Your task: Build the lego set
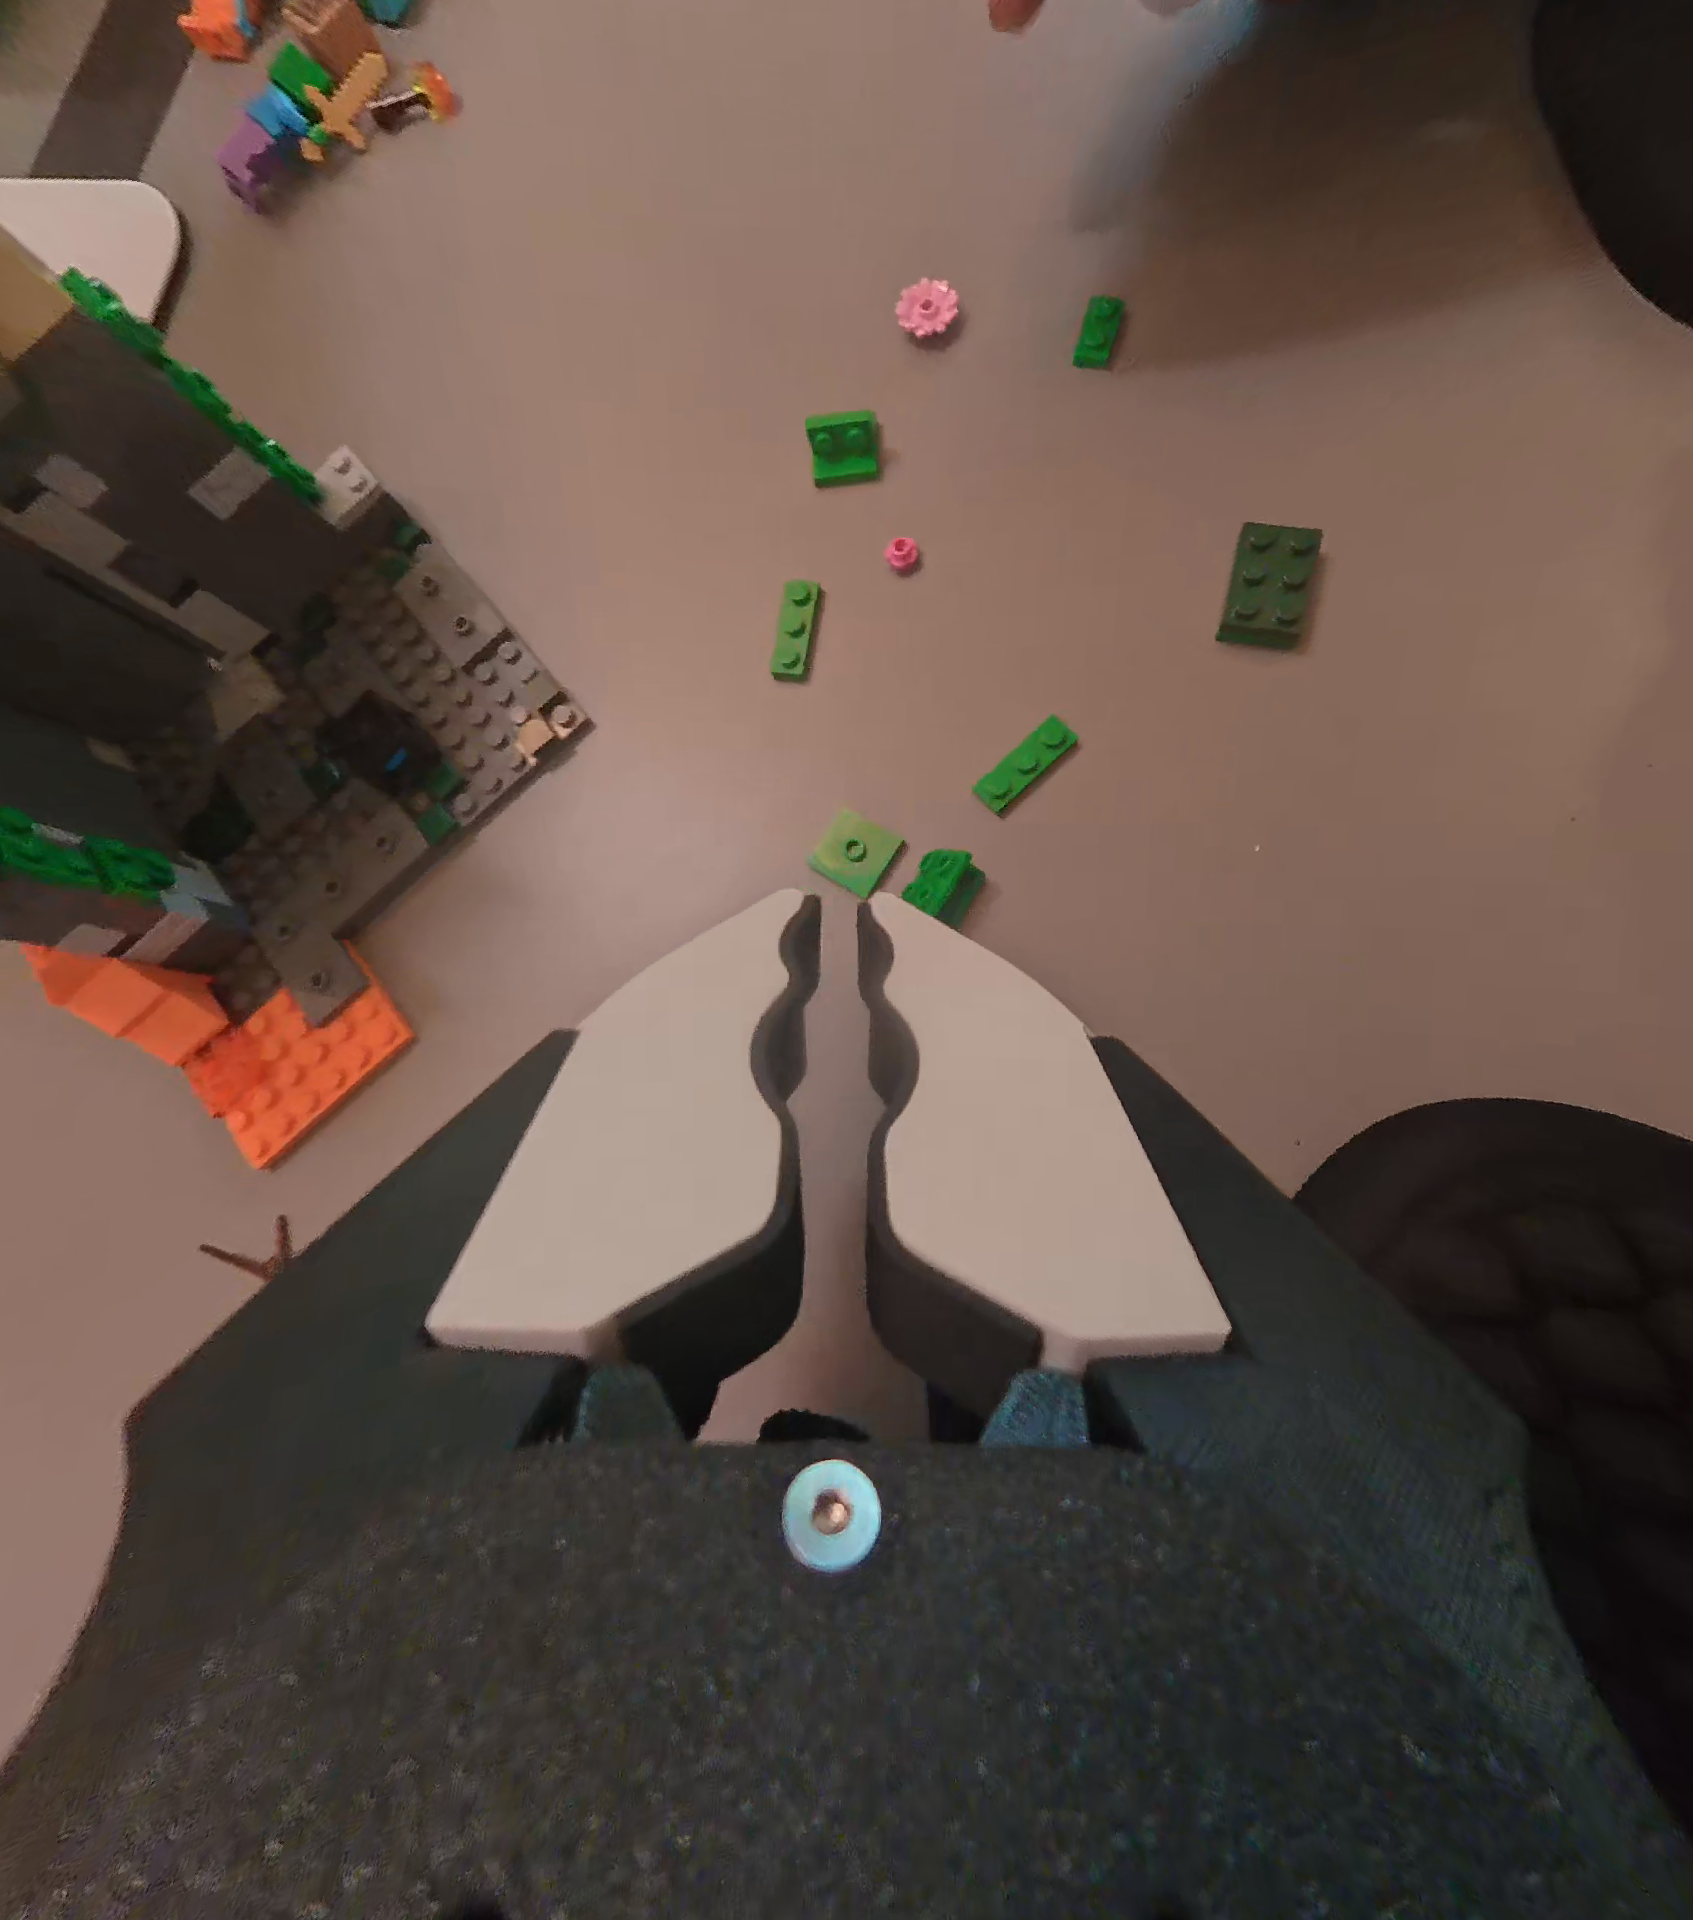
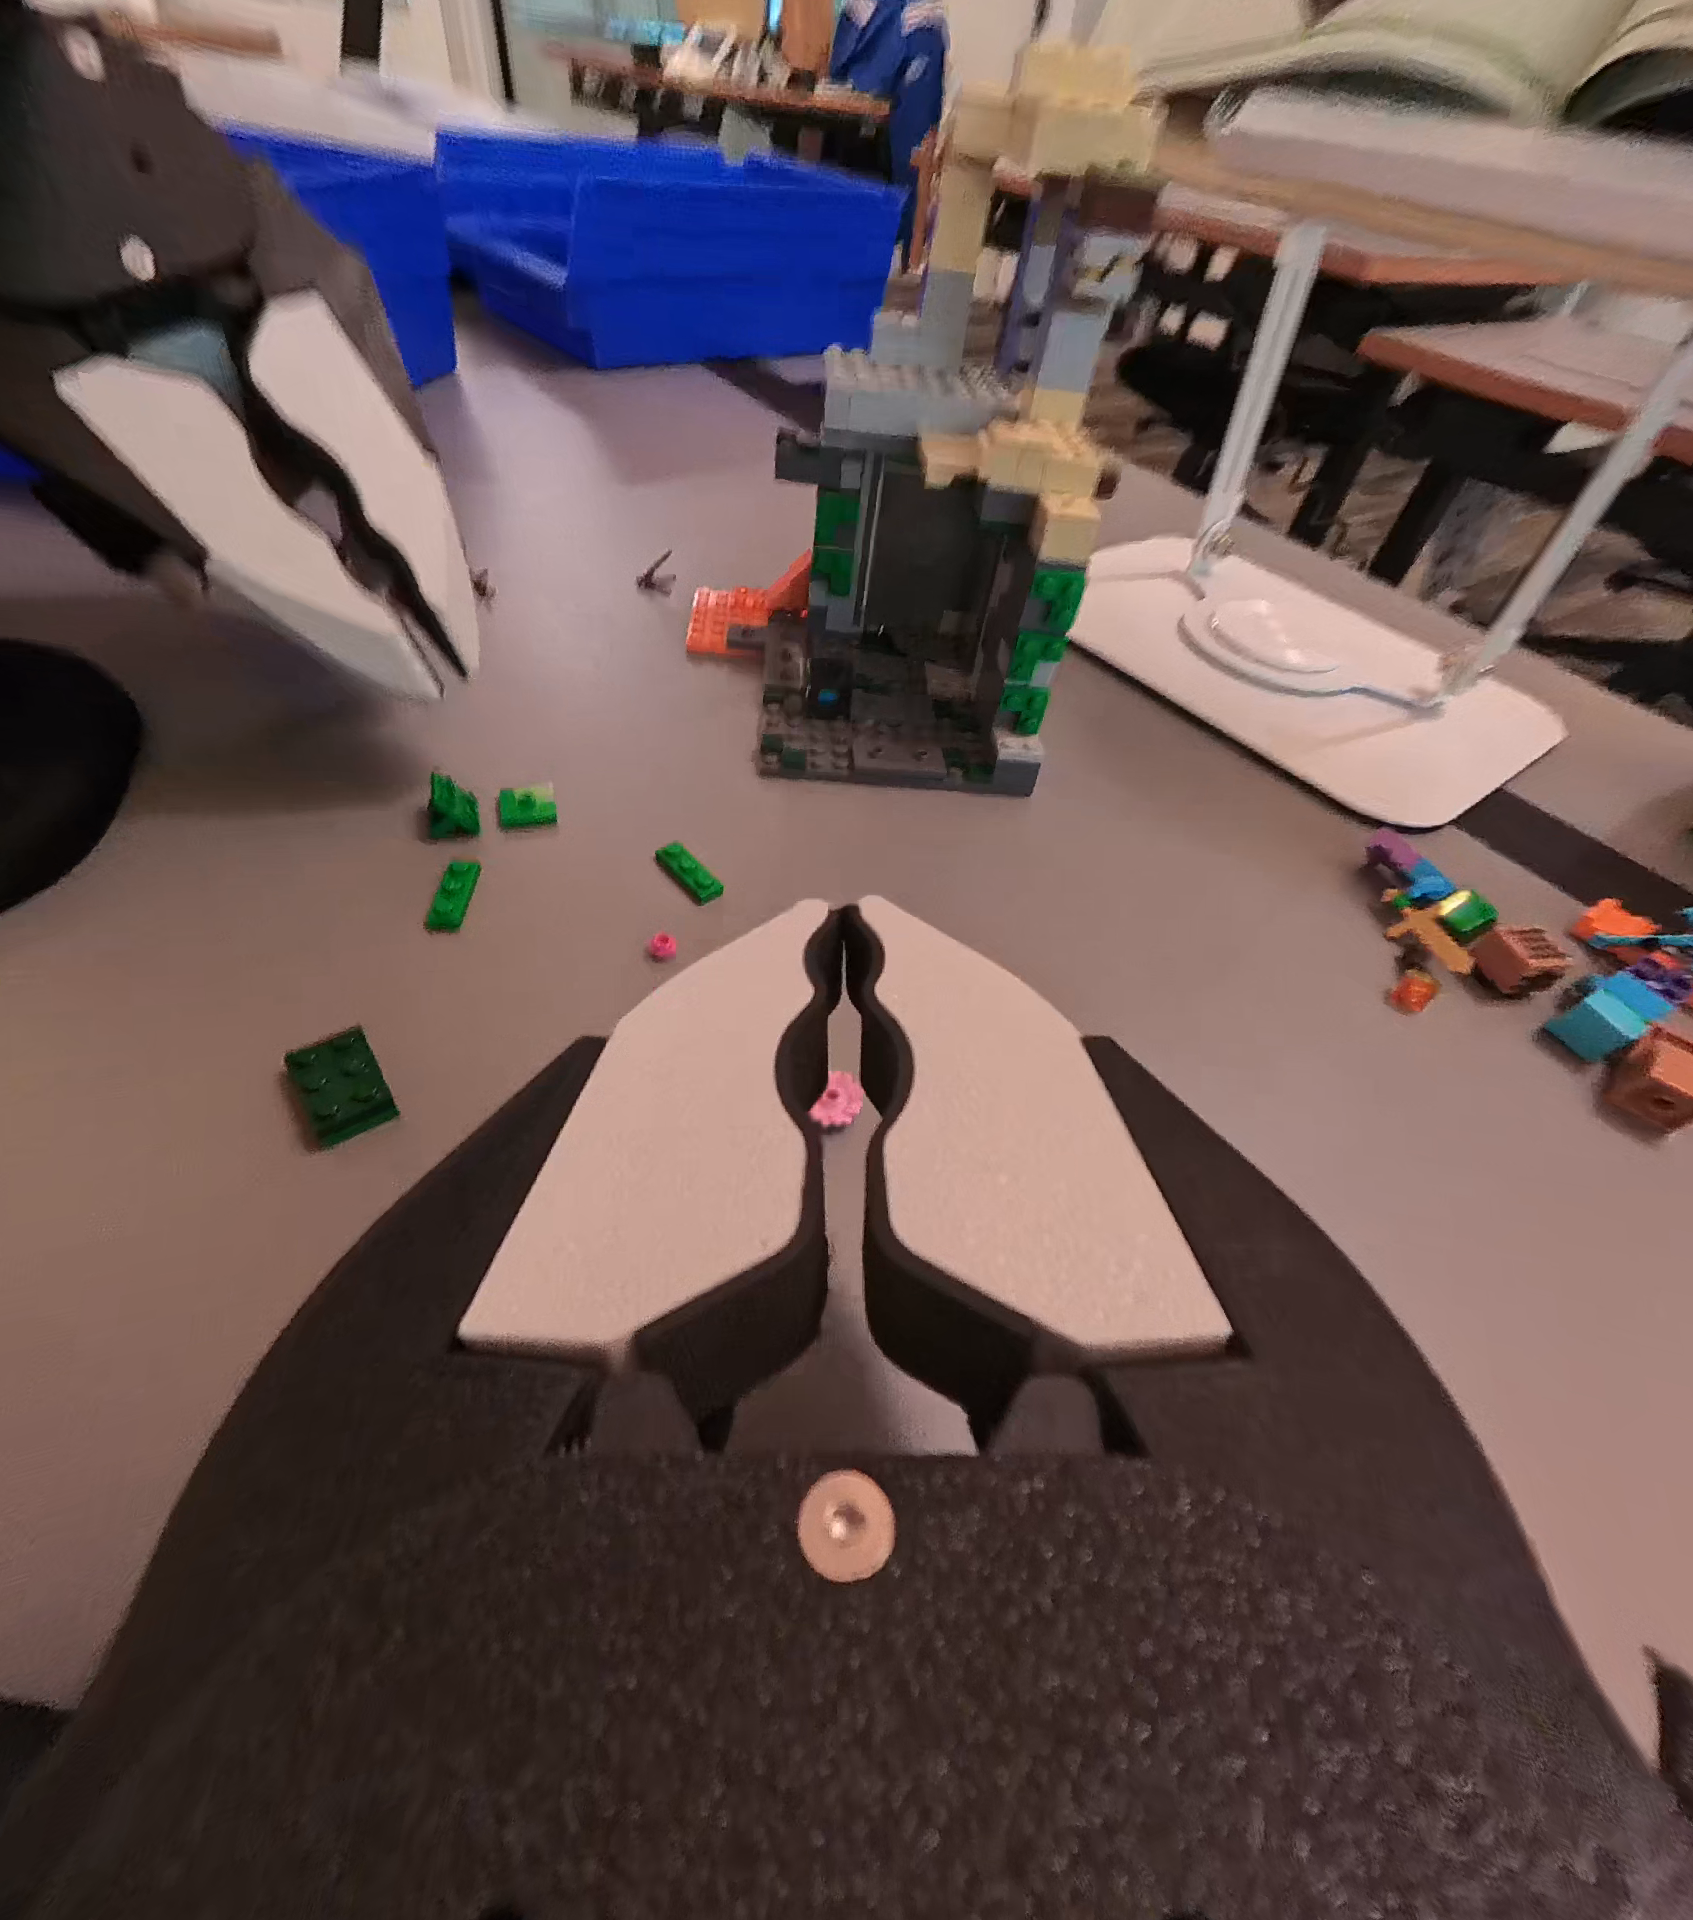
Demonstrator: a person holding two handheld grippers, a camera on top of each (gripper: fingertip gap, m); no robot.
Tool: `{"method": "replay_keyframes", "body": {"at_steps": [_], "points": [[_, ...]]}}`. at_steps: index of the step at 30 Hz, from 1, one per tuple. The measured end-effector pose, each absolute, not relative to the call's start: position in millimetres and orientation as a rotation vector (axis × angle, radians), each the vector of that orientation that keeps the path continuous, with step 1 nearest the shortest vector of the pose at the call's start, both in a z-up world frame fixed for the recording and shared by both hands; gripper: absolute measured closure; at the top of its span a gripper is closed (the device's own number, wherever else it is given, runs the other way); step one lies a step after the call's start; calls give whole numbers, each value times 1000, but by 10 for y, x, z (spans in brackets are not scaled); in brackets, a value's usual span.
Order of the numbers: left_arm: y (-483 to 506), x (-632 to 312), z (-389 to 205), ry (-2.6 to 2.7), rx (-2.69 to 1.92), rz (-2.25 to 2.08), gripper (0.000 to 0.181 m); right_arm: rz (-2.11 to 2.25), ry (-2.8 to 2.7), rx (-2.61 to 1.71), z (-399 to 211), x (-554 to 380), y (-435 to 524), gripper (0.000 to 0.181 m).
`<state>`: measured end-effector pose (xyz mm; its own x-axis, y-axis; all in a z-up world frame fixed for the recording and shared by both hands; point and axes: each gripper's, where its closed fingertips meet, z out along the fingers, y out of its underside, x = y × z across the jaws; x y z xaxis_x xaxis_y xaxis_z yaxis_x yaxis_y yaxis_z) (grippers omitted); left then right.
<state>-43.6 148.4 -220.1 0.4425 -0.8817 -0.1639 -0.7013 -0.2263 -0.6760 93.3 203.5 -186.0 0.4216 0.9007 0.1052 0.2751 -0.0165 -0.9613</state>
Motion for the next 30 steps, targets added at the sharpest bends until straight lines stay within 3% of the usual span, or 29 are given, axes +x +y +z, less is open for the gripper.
{"method": "replay_keyframes", "body": {"at_steps": [5,18,23,30], "points": [[1512,-493,-2157,1247,-1988,-346,175,660,-1382,-1676,-2218,813,1963,167],[1362,-337,-2406,1382,-1964,-376,162,597,-1790,-1619,-2343,514,2044,157],[1406,-265,-2457,1473,-1920,-312,177,639,-1768,-1603,-2272,453,1973,157],[1425,-75,-2136,1512,-1696,-213,178,960,-1659,-1650,-2086,438,1517,158]]}}
